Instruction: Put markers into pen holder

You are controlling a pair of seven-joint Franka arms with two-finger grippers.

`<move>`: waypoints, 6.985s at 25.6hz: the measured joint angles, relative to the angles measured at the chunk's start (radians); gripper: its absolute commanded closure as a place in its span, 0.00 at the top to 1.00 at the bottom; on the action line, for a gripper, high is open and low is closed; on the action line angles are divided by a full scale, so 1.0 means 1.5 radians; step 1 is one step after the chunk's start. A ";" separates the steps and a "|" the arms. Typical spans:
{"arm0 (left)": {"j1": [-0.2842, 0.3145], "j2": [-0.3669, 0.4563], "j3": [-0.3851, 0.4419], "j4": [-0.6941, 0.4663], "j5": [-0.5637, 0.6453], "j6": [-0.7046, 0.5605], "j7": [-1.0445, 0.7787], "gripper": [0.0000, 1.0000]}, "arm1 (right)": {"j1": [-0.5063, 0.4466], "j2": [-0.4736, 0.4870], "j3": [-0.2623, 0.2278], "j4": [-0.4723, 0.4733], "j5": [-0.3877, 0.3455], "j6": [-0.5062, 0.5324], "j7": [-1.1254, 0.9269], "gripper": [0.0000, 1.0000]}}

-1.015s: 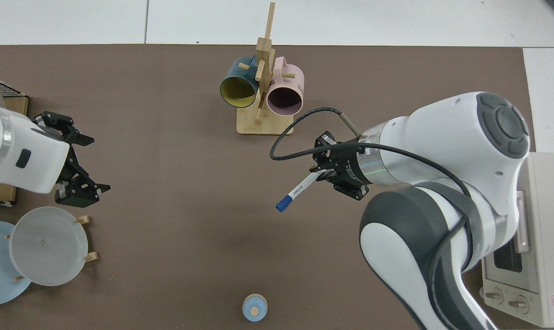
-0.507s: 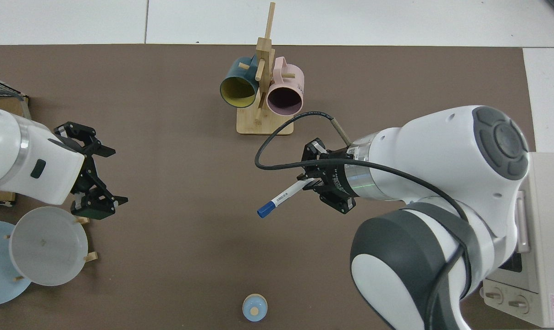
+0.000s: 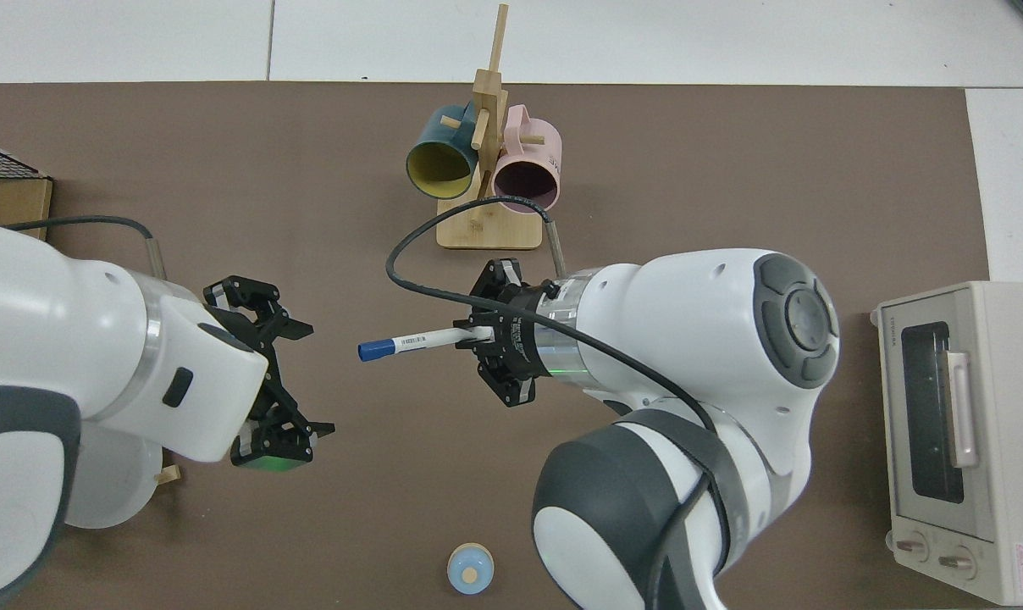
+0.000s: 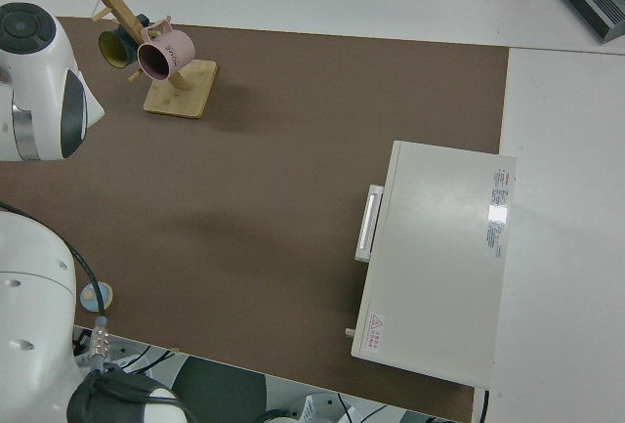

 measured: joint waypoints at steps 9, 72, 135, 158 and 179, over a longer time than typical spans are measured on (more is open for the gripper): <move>-0.006 -0.009 -0.074 0.008 0.079 0.011 -0.012 1.00 | 0.026 0.025 0.000 0.000 0.010 0.045 0.042 0.00; -0.005 0.019 0.133 -0.032 0.355 0.092 -0.005 0.00 | 0.023 0.003 -0.011 -0.001 -0.113 -0.065 -0.118 1.00; 0.003 0.138 0.444 0.030 0.757 0.444 0.441 0.00 | -0.314 -0.101 -0.021 0.001 -0.378 -0.287 -1.157 1.00; 0.003 0.158 0.441 0.046 0.746 0.460 0.719 0.00 | -0.319 -0.103 -0.019 0.001 -0.380 -0.290 -1.159 1.00; 0.000 0.158 0.427 0.029 0.555 0.384 0.665 1.00 | -0.319 -0.110 -0.017 -0.002 -0.380 -0.302 -1.186 1.00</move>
